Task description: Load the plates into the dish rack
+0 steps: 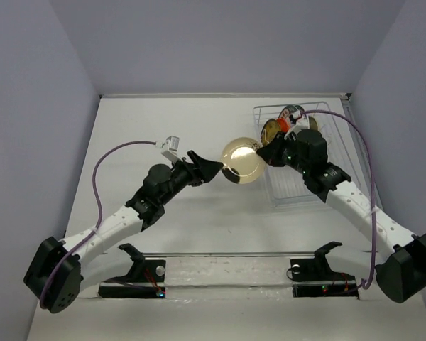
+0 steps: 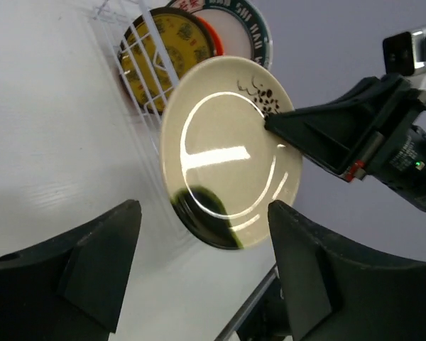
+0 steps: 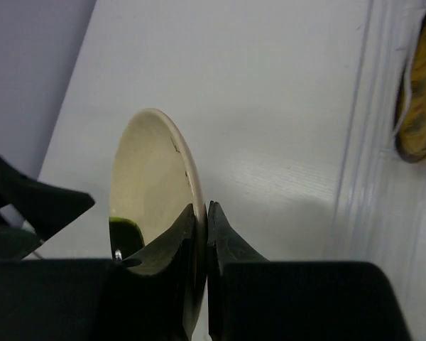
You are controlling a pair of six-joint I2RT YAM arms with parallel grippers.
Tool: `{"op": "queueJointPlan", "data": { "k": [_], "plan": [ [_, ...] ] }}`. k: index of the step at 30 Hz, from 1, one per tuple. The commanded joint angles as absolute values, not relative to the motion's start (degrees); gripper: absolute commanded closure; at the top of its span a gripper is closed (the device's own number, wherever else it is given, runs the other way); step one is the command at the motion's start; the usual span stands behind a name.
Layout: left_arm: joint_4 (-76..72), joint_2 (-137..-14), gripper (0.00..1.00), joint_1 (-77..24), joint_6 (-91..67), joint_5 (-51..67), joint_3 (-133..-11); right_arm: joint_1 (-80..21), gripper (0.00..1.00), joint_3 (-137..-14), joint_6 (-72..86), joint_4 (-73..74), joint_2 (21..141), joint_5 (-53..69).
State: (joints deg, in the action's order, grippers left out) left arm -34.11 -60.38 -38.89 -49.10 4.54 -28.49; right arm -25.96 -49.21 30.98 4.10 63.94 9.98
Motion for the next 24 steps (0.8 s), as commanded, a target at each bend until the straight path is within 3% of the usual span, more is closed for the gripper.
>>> {"op": "queueJointPlan", "data": {
  "k": [1,6,8,11,15,24],
  "plan": [
    [-30.34,-52.57,0.02,-39.11,-42.11,6.77,-33.83,-24.53,0.93,-58.96,24.62,7.46,61.96,-4.18],
    [-13.14,-43.71,0.01,-39.11,-33.50,7.03,-39.99,-11.11,0.93,-65.91,16.97,7.40,62.58,-23.43],
    [-7.07,-39.75,0.01,-39.11,-29.46,6.60,-40.34,-7.58,0.93,-64.61,10.94,-3.69,62.75,-33.95],
    [-2.21,-35.87,0.01,-39.11,-26.20,5.19,-39.82,-4.40,0.93,-63.37,1.98,-13.77,65.73,-39.44],
    [3.24,-29.20,0.01,-39.11,-24.09,4.04,-39.46,-0.62,0.93,-62.05,-13.50,-32.81,72.93,-34.99],
    [2.46,-25.23,0.01,-38.94,-24.26,5.97,-39.11,1.23,0.93,-63.54,-26.19,-29.81,82.34,-22.86]
  ]
}}
